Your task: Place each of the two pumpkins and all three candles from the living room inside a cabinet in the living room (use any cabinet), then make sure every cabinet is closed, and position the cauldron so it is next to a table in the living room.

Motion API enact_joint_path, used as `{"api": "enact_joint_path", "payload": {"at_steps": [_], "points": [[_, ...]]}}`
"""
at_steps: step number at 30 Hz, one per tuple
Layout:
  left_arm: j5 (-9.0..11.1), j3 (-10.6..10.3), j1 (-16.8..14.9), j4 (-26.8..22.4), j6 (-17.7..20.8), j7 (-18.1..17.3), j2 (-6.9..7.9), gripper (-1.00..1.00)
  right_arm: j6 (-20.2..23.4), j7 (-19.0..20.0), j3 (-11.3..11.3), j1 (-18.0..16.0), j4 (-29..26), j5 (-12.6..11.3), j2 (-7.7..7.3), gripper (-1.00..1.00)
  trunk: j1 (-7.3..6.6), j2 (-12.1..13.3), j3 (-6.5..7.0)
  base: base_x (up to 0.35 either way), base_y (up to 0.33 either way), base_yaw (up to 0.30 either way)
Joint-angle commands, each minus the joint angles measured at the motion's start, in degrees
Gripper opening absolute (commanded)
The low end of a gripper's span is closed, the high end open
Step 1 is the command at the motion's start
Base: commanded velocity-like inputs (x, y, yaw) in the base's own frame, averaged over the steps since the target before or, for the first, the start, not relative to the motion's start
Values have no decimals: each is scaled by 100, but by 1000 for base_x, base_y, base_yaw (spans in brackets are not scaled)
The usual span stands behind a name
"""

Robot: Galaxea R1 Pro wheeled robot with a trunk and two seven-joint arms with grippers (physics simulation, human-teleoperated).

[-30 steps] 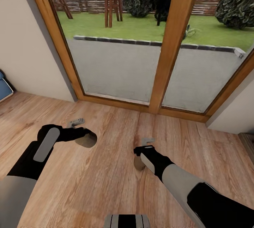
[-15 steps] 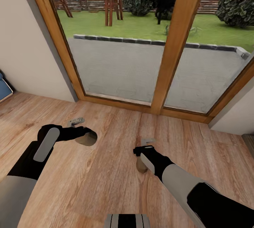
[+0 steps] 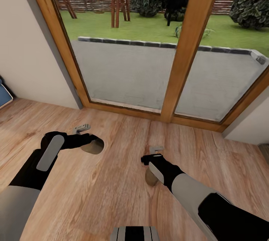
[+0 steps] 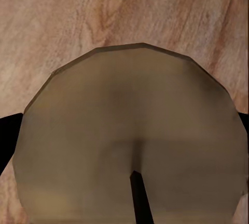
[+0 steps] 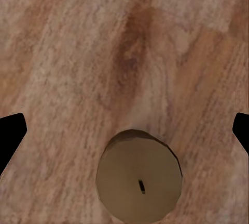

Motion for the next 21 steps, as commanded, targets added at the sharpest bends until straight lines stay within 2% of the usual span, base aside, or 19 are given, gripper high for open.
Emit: {"api": "enact_joint_path", "payload": {"at_steps": [1,6,19,21], "points": [[46,-10,-3,-4,10,58,-18,-100,24,-40,37,-5,-4,-32,0,100,2,-2,-5,226,0,0],[31,-9,-3,-9,16,47,-54,-100,24,-40,37,-5,-4,-32,0,100,2,-2,-5,92,0,0],[21,-10,-3,-41,33,15,-59,-100,186,-45,45,-5,-4,-18,0,100,36,-19,-293,4,0,0],[32,-10,-3,-87,45,8,-59,-100,196,-45,46,-5,-4,-17,0,100,36,-19,-293,0,0,0]]}}
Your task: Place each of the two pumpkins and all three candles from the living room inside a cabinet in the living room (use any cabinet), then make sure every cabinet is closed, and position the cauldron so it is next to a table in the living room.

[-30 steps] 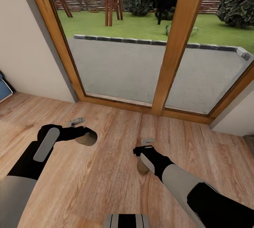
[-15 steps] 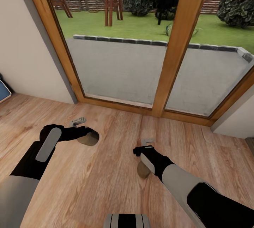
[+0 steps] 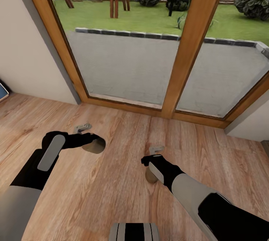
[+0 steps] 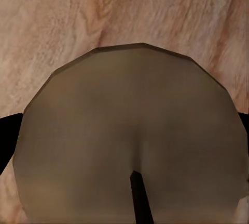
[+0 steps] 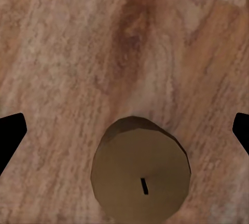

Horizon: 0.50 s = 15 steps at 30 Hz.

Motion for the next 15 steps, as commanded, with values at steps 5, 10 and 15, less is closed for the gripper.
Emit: {"api": "enact_joint_path", "payload": {"at_steps": [5,10,15], "points": [[182,-11,-3,-259,45,8,8,-100,34,-42,37,-5,-4,-35,0,100,-1,-2,-4,0,0,0],[407,-11,-3,-402,43,-15,29,-100,36,-43,38,-5,-4,-29,0,100,-1,-2,-4,0,0,0],[548,-10,-3,-438,23,-21,39,-100,36,-43,36,-5,-4,-20,0,100,7,-6,-71,0,0,0]]}}
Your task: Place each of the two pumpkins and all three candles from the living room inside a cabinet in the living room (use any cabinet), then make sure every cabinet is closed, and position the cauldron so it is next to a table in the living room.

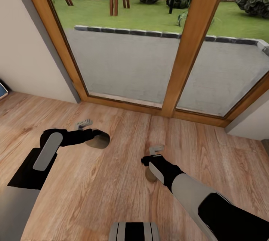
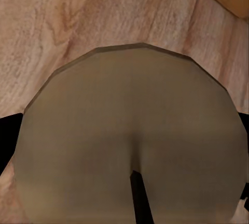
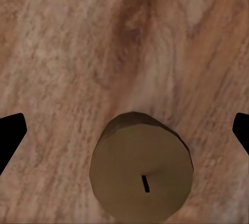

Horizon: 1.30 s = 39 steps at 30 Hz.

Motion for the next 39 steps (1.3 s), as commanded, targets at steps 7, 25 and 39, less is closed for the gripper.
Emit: {"api": "enact_joint_path", "payload": {"at_steps": [7,25,39], "points": [[88,-9,-4,-7,-7,56,11,-100,24,-39,37,-5,-5,-27,0,100,17,-12,-160,0,0,0],[49,-9,-4,159,-82,-318,8,-100,24,-39,29,-5,-5,-21,0,100,37,-22,-337,33,-27,0],[19,-15,-4,201,-100,-251,-25,-100,24,-39,28,-5,-5,-16,0,100,48,-28,-426,18,-16,0]]}}
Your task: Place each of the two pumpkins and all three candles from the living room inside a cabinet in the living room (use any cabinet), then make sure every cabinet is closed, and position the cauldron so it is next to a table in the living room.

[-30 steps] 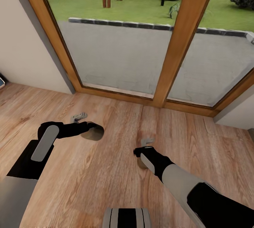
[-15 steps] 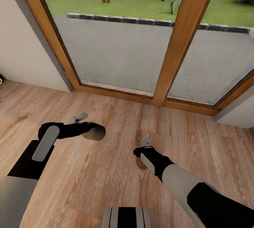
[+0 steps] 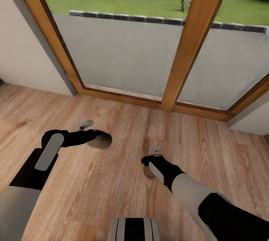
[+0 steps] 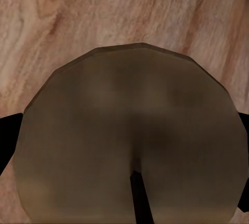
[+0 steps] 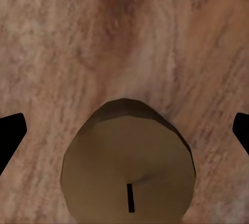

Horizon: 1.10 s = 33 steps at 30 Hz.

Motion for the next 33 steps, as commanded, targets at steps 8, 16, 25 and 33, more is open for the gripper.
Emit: {"api": "enact_joint_path", "payload": {"at_steps": [8,16,25,33], "points": [[57,-10,-3,-9,8,54,4,-100,24,-39,36,-5,-5,-32,0,100,6,-6,-71,0,0,0],[57,-12,-3,-12,8,55,3,-100,24,-38,36,-5,-5,-32,0,100,14,-10,-137,0,0,0],[57,-69,-3,-13,4,56,3,-100,21,-39,38,-5,3,-32,0,100,22,-14,-204,0,0,0],[57,-82,-3,-13,-1,59,3,-100,24,-39,41,-5,4,-32,0,100,32,-20,-293,0,0,0]]}}
